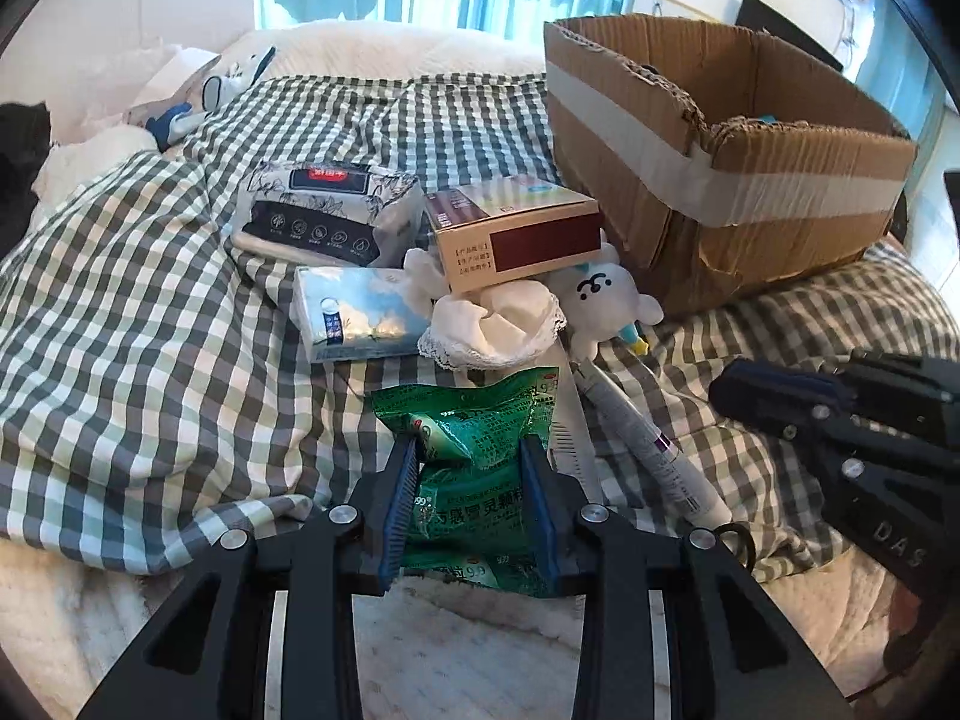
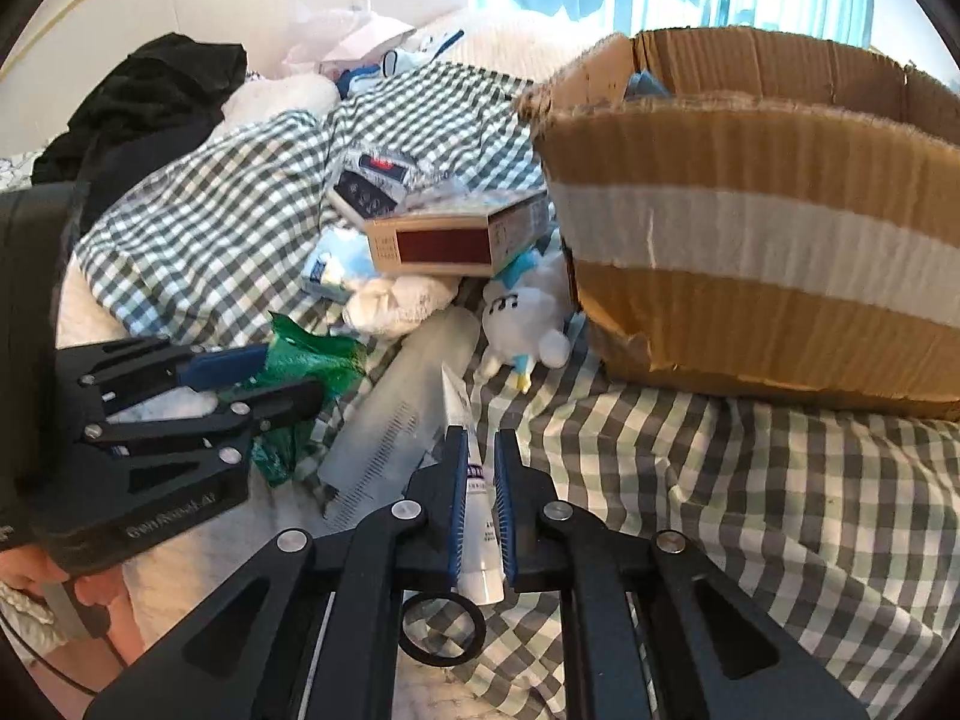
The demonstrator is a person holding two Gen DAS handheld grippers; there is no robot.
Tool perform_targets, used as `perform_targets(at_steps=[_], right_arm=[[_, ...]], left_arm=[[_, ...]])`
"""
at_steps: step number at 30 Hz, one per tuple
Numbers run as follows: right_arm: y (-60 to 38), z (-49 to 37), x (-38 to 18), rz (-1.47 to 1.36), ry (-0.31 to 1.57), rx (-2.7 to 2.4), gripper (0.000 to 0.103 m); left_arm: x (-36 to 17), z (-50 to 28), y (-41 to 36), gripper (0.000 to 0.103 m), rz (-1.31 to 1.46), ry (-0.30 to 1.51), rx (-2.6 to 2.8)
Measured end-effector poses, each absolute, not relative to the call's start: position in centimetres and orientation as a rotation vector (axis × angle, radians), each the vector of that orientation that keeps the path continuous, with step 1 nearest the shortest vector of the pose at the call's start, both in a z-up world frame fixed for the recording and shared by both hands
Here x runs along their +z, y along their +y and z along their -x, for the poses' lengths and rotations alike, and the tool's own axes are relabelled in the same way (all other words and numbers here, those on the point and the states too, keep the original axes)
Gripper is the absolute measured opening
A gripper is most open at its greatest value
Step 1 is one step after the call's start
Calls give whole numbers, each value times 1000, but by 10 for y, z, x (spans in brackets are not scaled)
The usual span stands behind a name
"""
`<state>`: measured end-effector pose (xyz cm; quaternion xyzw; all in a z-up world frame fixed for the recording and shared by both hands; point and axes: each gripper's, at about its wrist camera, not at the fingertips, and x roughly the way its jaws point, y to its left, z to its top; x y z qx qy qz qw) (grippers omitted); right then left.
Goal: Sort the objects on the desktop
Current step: 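Lift the green packet and white tube and carry both toward the cardboard box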
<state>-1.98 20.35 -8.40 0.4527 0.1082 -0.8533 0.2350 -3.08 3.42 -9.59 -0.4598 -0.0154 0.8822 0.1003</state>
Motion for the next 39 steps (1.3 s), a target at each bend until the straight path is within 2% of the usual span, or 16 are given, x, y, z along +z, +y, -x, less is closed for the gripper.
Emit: perform_targets(at_steps=[7, 14, 16, 18, 19, 39], right_arm=[[195, 20, -104, -1306, 328, -2275, 9], [190, 25, -121, -1375, 366, -2241, 29], [191, 28, -125, -1408, 364, -2233, 28], [194, 29, -126, -1427, 358, -2242, 18], [195, 29, -124, -1419, 355, -2248, 17], [205, 16, -47, -1156, 189, -2326, 17]], left_arm=[[-95, 26, 32, 34, 1370, -64, 2632], [-93, 20, 29, 34, 1368, -73, 2648], [-92, 19, 28, 34, 1365, -87, 2654], [-90, 16, 27, 34, 1361, -101, 2665], [-90, 15, 27, 34, 1358, -109, 2671], [-67, -6, 25, 34, 1245, -228, 2815]])
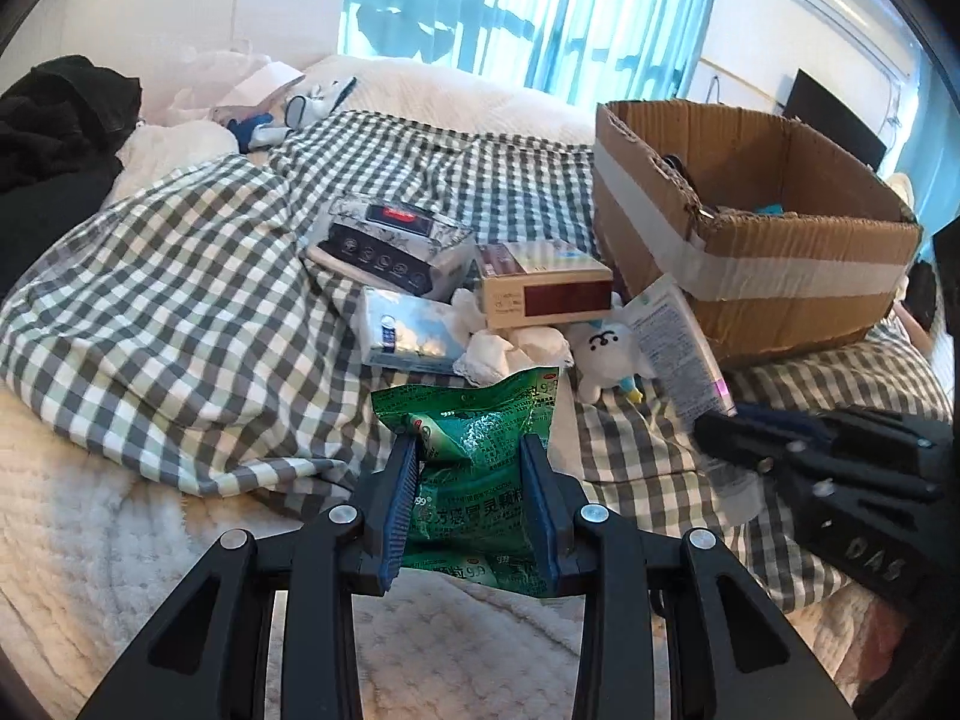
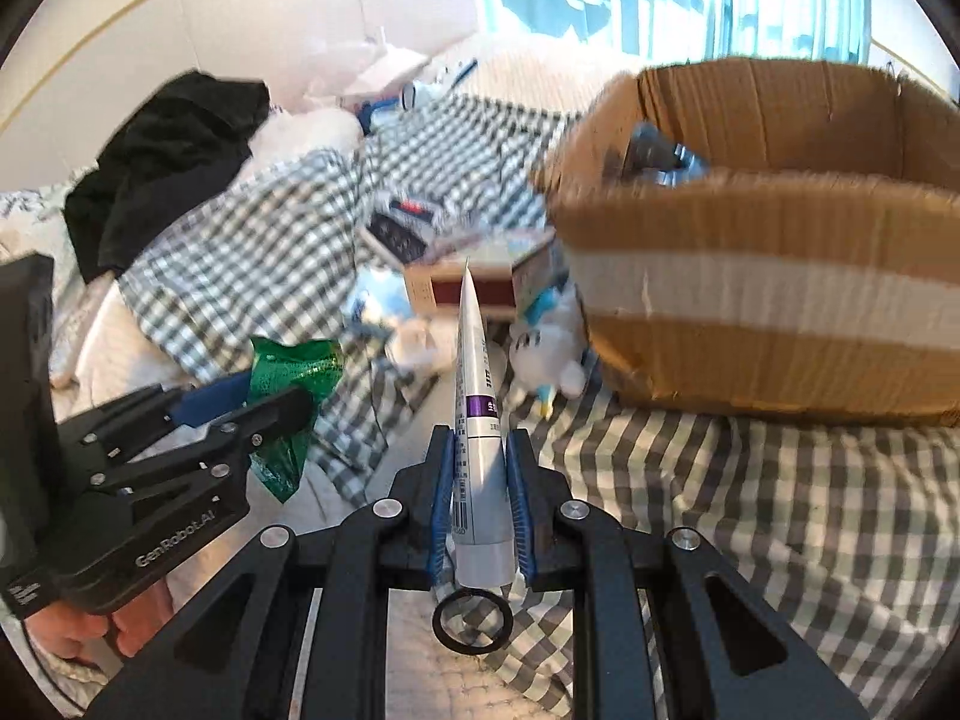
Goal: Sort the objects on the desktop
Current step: 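Lift the green packet and white tube and carry both toward the cardboard box, then lower both items into the cardboard box and open both tools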
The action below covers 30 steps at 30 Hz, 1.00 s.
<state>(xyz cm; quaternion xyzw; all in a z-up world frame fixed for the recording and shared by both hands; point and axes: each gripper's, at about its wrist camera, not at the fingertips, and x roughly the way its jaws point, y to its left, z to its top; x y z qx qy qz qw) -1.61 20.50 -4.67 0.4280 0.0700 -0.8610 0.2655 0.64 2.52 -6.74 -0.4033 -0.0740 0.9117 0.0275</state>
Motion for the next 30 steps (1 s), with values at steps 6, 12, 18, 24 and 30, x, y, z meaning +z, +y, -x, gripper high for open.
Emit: perform_targets(at_steps=[6, 12, 18, 24, 30], right_arm=[[220, 21, -9, -1043, 103, -2360, 17], [241, 35, 6, -1003, -1, -2398, 17], [267, 45, 38, -915, -60, -2443, 17], [305, 67, 73, -827, -140, -2516, 17], [340, 99, 88, -796, -182, -2616, 17]], left_arm=[[-43, -8, 24, 34, 1149, -258, 2848], [-17, -8, 27, 34, 1058, -280, 2858], [11, 2, 35, 34, 974, -325, 2850], [46, 25, 52, 34, 868, -345, 2842], [75, 60, 86, 34, 777, -321, 2814]])
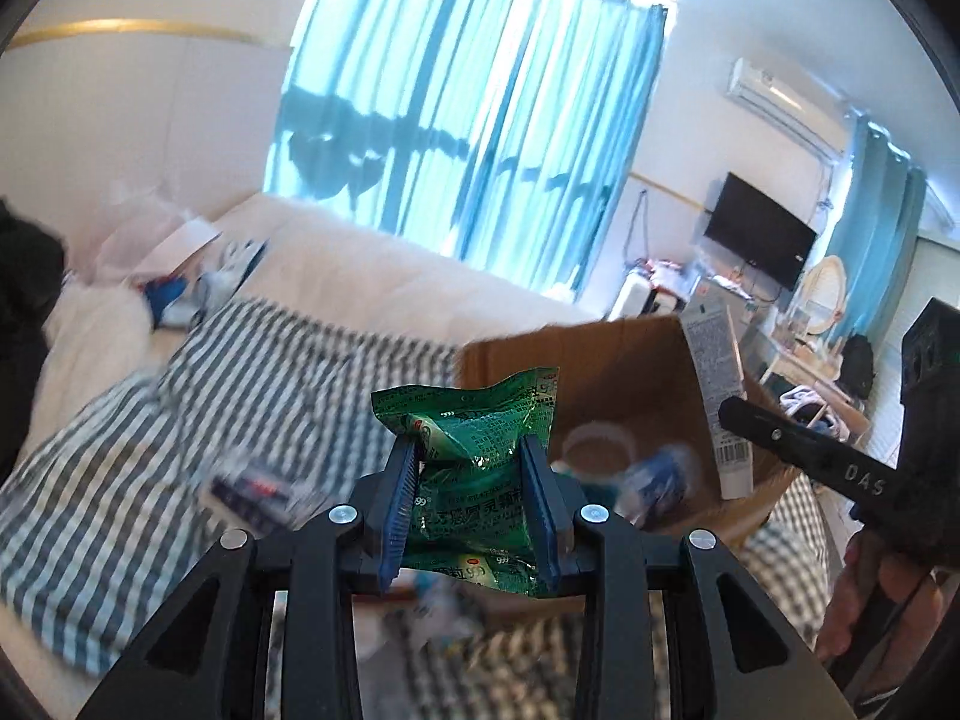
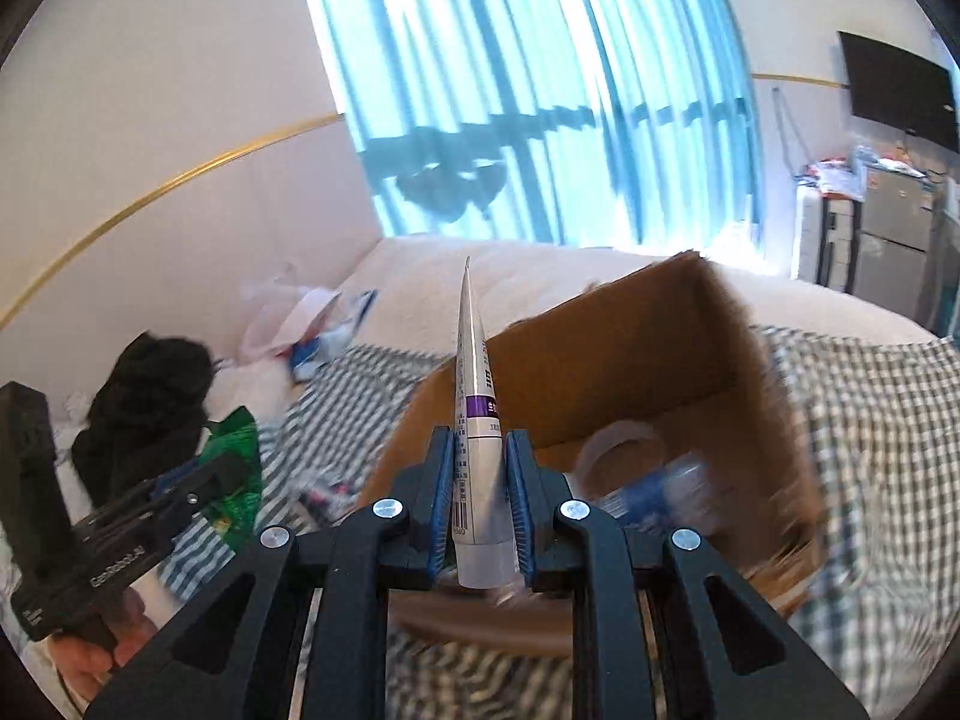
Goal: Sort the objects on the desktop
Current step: 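Lower both items into the cardboard box and open both tools, then move both open tools back to the pile of items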
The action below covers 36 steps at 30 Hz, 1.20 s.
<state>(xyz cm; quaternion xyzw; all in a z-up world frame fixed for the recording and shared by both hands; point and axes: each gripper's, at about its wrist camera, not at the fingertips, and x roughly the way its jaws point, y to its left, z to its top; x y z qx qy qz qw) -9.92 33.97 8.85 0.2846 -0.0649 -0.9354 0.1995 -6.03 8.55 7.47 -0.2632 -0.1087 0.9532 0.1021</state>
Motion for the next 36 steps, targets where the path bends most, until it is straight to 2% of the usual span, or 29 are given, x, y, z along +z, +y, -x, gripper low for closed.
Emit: perform_targets(at_steps=[7, 16, 18, 19, 20, 21, 22, 23, 29, 36], right_arm=[[367, 128, 85, -806, -212, -2685, 17], [373, 134, 84, -766, -161, -2735, 19], [374, 132, 86, -751, -175, -2734, 24], [374, 130, 87, -751, -181, -2741, 36], [375, 129, 89, -750, -179, -2760, 58], [376, 125, 92, -732, -180, -2787, 66], [378, 121, 95, -702, -183, -2800, 68], [378, 118, 98, -686, -188, -2799, 68], [375, 97, 107, -672, -174, -2778, 68], [351, 56, 96, -689, -153, -2710, 68]], left_arm=[[73, 108, 150, 34, 788, -228, 2725], [50, 152, 218, 35, 869, -150, 2656], [47, 152, 225, 46, 883, -117, 2658], [46, 151, 227, 60, 881, -105, 2658], [47, 147, 227, 75, 872, -94, 2668], [48, 144, 227, 82, 862, -86, 2679], [50, 140, 226, 93, 853, -75, 2691], [53, 136, 223, 97, 845, -61, 2707], [71, 117, 194, 97, 861, -74, 2739], [89, 77, 114, 103, 888, -157, 2861]])
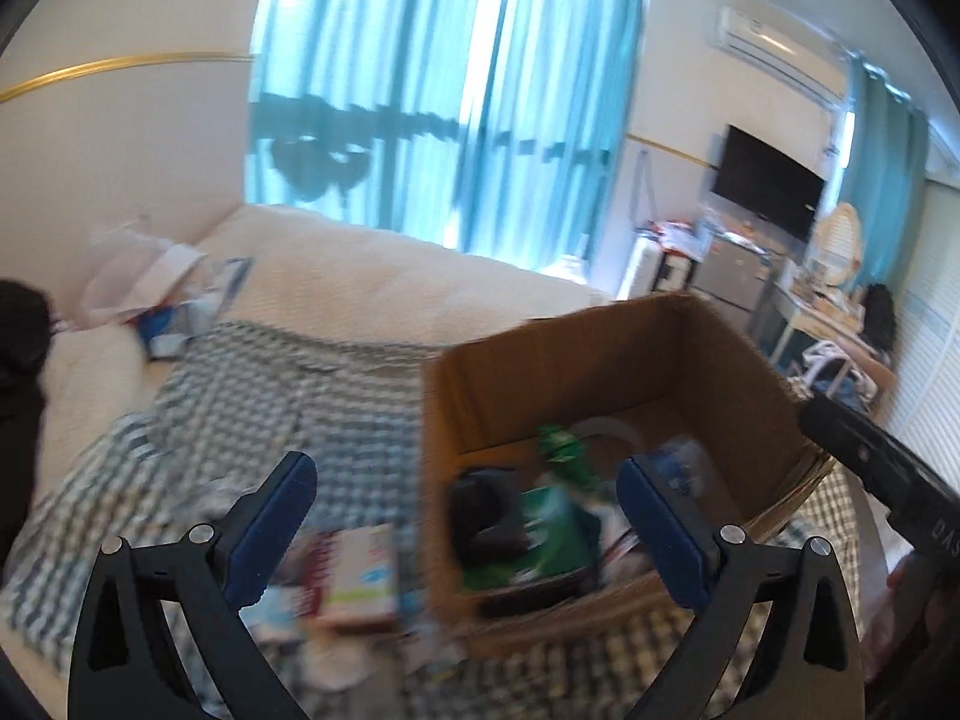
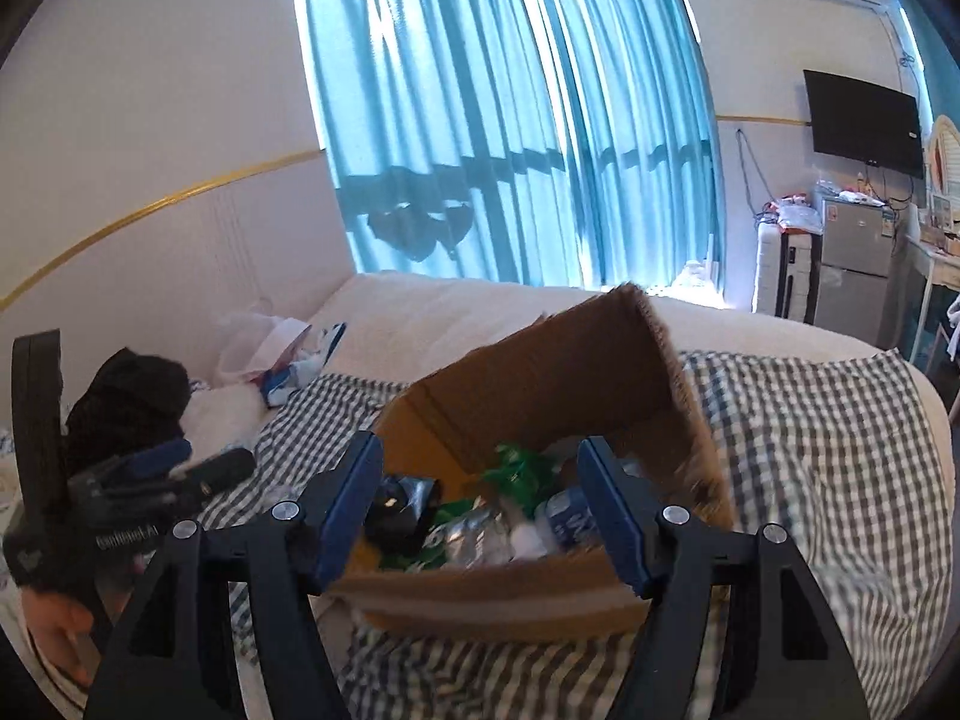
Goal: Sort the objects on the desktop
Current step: 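Move both open tools back to the pile of items, then grasp the black hair tie with the right tool while the left tool grasps the white curved plastic item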
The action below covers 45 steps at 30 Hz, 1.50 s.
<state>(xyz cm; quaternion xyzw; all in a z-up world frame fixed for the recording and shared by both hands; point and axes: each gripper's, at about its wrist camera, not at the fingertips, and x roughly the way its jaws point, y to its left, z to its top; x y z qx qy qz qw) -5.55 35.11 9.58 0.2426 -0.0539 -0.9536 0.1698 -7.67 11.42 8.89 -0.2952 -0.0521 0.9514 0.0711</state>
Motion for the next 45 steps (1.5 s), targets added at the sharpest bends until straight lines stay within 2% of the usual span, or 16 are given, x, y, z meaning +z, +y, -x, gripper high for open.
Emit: perform_targets(at_steps=[6, 15, 23, 28, 31, 32, 35, 45], right_arm=[[313, 21, 67, -772, -81, -2652, 68], [273, -12, -14, -1039, -13, -2563, 65], [240, -26, -94, -1358, 129, -2398, 41], [229, -17, -116, -1429, 163, -2350, 35], [226, -13, -128, -1493, 192, -2308, 12], [226, -14, -130, -1501, 198, -2298, 8], [231, -15, -122, -1461, 177, -2323, 4], [273, 2, -88, -1342, 3, -2452, 4]], left_arm=[[71, 36, 51, 103, 979, -200, 2935], [-16, -8, 36, 103, 1154, -264, 2897], [-79, -13, 55, 103, 1291, -96, 2836], [-91, -8, 50, 103, 1333, -146, 2818], [-96, -4, 44, 103, 1350, -181, 2825], [-98, -3, 42, 103, 1363, -198, 2823], [-99, 0, 40, 103, 1367, -240, 2809], [-108, 12, 56, 102, 1333, -204, 2759]])
